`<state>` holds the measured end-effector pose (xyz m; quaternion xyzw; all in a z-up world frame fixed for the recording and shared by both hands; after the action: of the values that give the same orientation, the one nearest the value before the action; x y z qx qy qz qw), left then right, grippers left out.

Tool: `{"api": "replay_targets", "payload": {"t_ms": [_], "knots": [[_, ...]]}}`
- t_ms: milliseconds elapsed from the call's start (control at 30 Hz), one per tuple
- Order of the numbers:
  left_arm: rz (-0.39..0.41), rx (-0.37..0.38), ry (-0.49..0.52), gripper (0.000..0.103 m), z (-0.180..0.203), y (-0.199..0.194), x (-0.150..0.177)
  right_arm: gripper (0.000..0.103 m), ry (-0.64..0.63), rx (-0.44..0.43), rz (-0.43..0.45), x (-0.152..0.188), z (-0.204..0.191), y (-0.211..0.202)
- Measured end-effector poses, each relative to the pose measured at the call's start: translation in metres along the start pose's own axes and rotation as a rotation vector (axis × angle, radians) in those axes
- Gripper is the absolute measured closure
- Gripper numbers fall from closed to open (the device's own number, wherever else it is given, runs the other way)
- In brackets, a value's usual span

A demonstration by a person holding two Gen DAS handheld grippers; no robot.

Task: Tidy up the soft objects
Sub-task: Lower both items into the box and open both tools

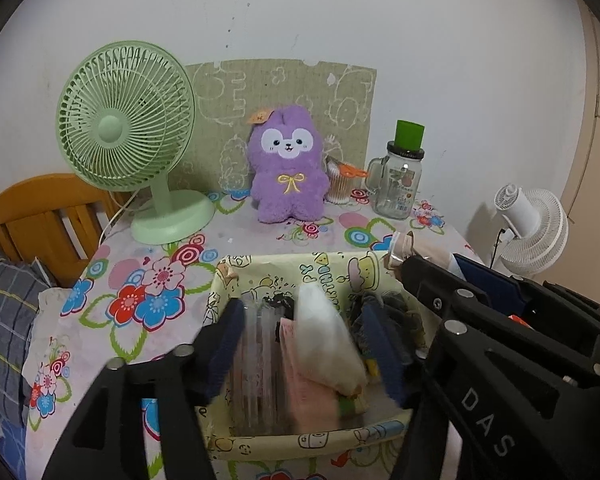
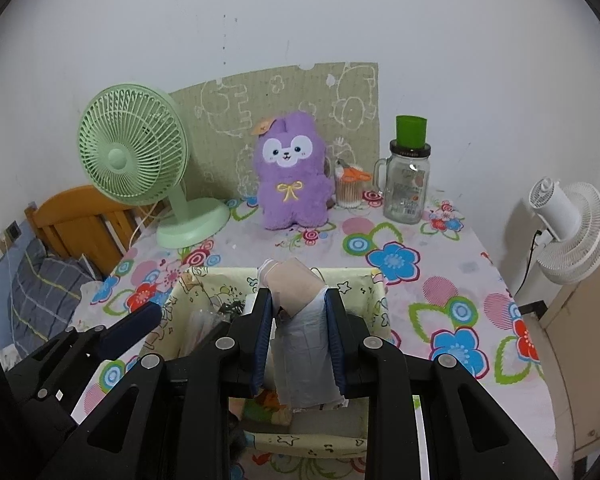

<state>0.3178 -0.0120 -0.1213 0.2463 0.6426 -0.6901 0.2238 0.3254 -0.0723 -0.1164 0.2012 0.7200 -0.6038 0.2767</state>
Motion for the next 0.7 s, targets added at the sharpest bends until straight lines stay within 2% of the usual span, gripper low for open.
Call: {"api": "replay_targets", "payload": {"t_ms": [67,233,400,467,533,700], "knots": [[-0.009,-0.002,0.001,0.024,-0.002,0.002,0.001,0.074,-0.002,-0.006,-0.005,0.000,-0.001,0.005],[-0.022,0.003,0.012,0.011,-0.006,0.007,0.003,0.074,-0.011,-0.028,-0.023,-0.001,-0.007,0.016],[-0.053,-0.007,0.021,0.009,-0.010,0.018,0.007,0.070,-0.012,-0.042,-0.043,0.002,-0.009,0.029],[-0.059,-0.013,0.020,0.008,-0.011,0.021,0.008,0.057,-0.011,-0.059,-0.054,0.004,-0.011,0.033],[-0.061,-0.014,0.017,0.007,-0.013,0.022,0.008,0.029,-0.017,-0.044,-0.054,0.004,-0.011,0.035],[-0.060,-0.026,0.016,0.004,-0.014,0.021,0.009,0.020,-0.029,-0.014,-0.054,0.005,-0.010,0.035]]}}
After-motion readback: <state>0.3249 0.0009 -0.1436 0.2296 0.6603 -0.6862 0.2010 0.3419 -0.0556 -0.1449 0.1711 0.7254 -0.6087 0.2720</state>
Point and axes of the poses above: each gripper's, at about its wrist camera, not at the fingertips, and y roughly the way its jaws point, z to its right, x to its underside, the point moved 9 cm from there along y, roughly the way its jaws point, and after that the axes turned 13 degrees about -z, right-handed, at the moved point
